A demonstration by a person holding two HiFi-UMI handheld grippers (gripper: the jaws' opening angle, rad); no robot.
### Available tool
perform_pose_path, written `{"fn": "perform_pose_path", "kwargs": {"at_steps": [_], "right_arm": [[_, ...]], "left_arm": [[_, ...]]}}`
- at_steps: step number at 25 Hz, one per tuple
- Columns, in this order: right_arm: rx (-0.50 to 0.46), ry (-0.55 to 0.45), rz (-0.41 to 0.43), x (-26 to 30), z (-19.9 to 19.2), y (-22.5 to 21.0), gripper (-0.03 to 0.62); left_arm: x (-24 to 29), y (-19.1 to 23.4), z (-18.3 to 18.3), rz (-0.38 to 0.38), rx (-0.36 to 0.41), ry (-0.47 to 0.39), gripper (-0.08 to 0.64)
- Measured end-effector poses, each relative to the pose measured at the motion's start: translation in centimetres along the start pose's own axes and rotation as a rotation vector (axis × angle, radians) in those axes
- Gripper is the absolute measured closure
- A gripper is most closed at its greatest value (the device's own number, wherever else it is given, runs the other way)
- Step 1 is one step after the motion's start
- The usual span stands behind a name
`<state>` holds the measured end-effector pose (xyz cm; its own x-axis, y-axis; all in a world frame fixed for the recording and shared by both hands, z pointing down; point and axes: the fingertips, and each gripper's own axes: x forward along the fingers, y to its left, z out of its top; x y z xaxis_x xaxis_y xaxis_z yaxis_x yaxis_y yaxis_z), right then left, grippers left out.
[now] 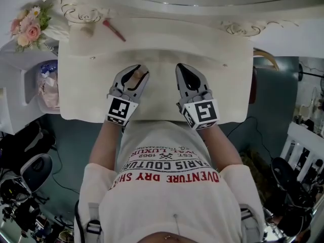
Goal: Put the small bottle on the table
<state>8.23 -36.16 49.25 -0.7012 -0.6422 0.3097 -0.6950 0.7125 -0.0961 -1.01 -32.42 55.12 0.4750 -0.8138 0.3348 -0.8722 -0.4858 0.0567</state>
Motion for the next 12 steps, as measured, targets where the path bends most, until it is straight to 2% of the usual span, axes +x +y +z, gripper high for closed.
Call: {"fn": "perform_pose_path", "kwargs": {"at_steps": [12], "right_arm": [[0.028, 0.030, 0.000, 0.8, -1.3, -1.7, 0.594]], "left_arm": [[1.7, -0.2, -1.5, -0.010, 0.015, 0.023, 0.422]]}}
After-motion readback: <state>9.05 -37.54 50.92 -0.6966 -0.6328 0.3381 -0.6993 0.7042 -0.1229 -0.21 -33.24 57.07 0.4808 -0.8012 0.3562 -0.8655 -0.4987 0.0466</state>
